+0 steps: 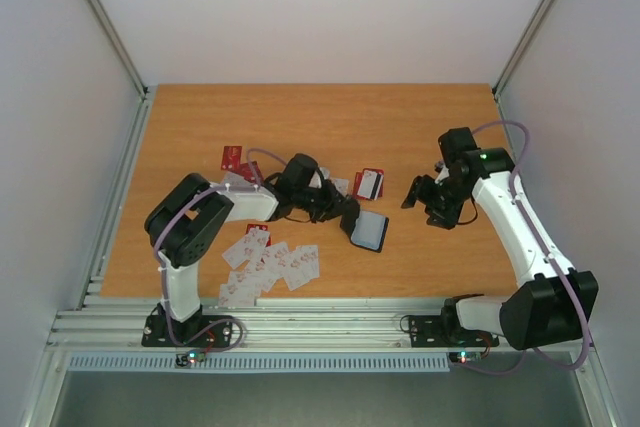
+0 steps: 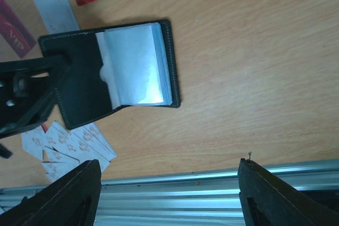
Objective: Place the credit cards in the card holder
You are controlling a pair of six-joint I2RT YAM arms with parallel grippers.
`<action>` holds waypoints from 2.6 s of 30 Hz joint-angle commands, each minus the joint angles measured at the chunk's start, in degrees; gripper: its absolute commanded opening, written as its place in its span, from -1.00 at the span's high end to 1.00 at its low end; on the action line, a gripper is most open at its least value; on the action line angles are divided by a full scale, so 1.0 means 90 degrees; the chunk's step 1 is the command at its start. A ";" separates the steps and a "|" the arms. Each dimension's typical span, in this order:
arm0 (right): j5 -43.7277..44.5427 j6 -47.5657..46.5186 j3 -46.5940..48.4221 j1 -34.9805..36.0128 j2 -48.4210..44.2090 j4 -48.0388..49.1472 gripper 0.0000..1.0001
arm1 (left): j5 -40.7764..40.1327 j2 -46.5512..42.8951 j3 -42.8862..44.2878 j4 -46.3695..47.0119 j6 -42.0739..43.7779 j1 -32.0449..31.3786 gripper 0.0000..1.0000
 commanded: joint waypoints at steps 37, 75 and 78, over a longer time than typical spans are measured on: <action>-0.3011 0.0537 -0.2330 -0.0179 0.0868 0.3795 -0.30 | -0.0729 -0.0267 0.2422 -0.6236 0.5940 -0.0047 0.25; -0.3098 0.0916 -0.2436 0.0389 0.2484 0.4946 -0.14 | -0.0612 0.0666 0.2224 -0.6221 0.6313 -0.0115 0.44; -0.3105 0.0912 -0.2395 0.0423 0.2540 0.4954 -0.13 | -0.0570 0.0690 0.2198 -0.6206 0.6313 -0.0114 0.44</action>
